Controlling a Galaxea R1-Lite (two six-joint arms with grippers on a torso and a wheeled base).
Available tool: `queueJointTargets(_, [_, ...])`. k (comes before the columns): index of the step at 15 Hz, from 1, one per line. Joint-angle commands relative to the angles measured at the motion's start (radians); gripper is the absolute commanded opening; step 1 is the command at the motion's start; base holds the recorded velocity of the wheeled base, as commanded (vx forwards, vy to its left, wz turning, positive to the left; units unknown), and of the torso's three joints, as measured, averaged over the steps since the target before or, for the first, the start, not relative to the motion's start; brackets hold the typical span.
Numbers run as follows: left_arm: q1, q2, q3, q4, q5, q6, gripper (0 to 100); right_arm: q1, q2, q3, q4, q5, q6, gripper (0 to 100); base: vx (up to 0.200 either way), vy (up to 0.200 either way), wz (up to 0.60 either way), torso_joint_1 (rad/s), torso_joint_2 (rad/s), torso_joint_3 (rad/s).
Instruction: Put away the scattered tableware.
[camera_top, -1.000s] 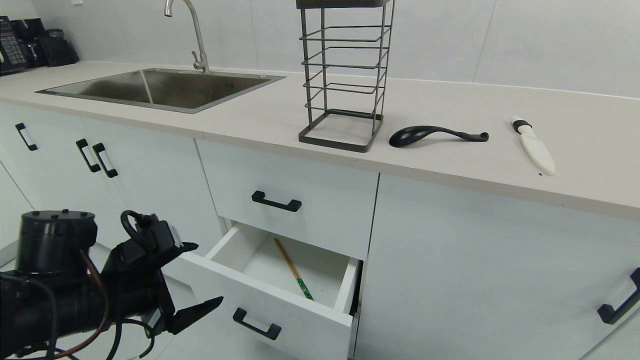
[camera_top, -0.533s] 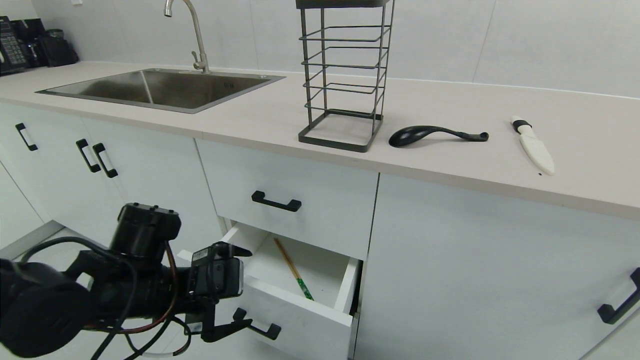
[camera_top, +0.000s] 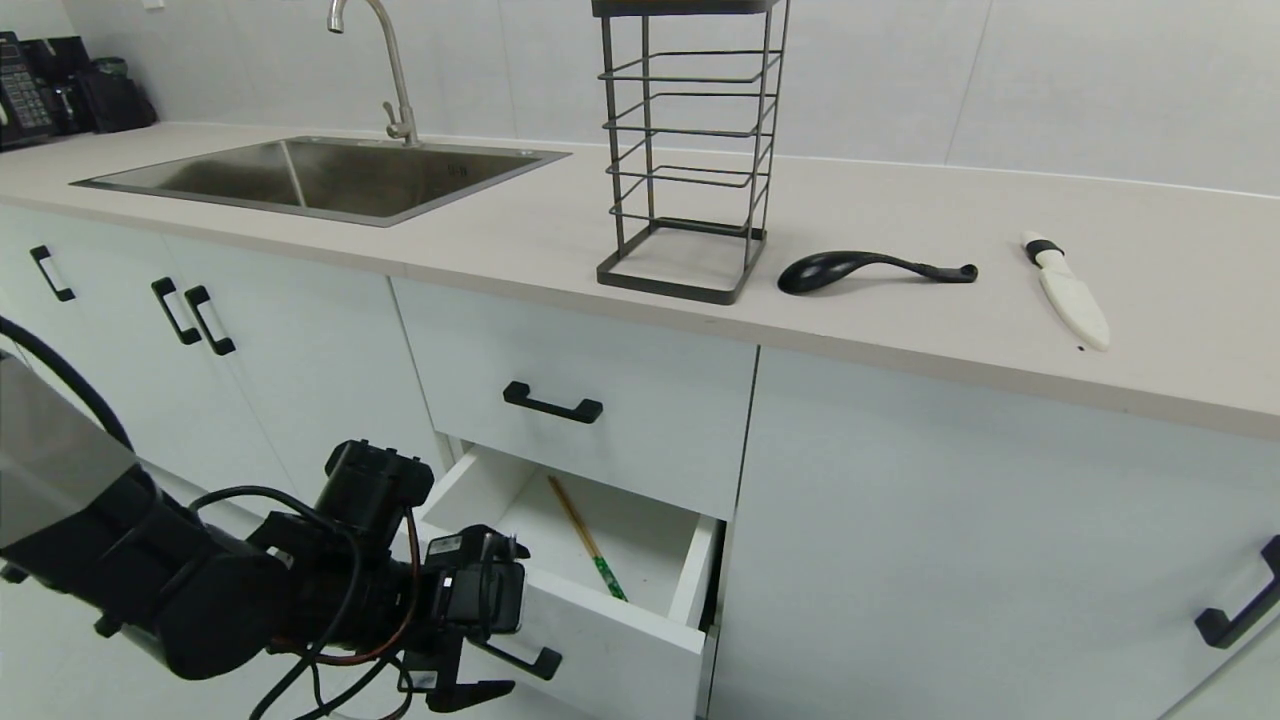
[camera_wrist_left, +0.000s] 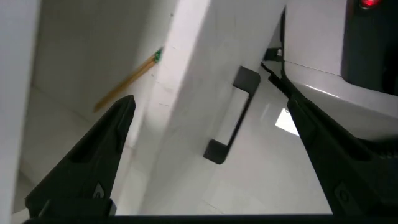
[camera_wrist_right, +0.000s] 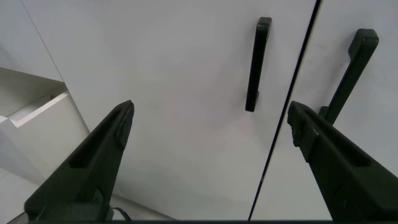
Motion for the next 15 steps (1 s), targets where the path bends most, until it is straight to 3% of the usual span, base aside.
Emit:
queueJointTargets(1, [0.002,0.006,0.057,0.006,0.001,-0.001,100,0.001,0.001,0.000,0.000,0.001,0.000,100,0.000,0.000,0.00,0.000,0.00,0.000])
queueJointTargets(7, [-0.001,-0.247,0.137,0.040,0.000,-0.015,100,0.001,0.001,-0.001,0.000,0.001,0.000,100,0.000,0.000,0.00,0.000,0.00,0.000])
queueJointTargets(9, [-0.001,-0.407,0.159,0.112,-0.011,-0.065,100,0.001,0.001,-0.001,0.000,0.001,0.000,100,0.000,0.000,0.00,0.000,0.00,0.000])
queueJointTargets(12, [-0.001,-0.555,0.214,0.210,-0.016,-0.090,100,0.001,0.001,0.000,0.000,0.001,0.000,100,0.000,0.000,0.00,0.000,0.00,0.000])
queueJointTargets(13, [0.004,-0.612,0.205,0.203,-0.017,-0.147,100,0.001,0.001,0.000,0.000,0.001,0.000,100,0.000,0.000,0.00,0.000,0.00,0.000])
queueJointTargets(14, [0.010,-0.689,0.186,0.190,-0.023,-0.274,100,0.001,0.001,-0.001,0.000,0.001,0.000,100,0.000,0.000,0.00,0.000,0.00,0.000])
queueJointTargets(15, [0.014,-0.778,0.174,0.163,-0.017,-0.430,100,0.001,0.001,0.000,0.000,0.001,0.000,100,0.000,0.000,0.00,0.000,0.00,0.000])
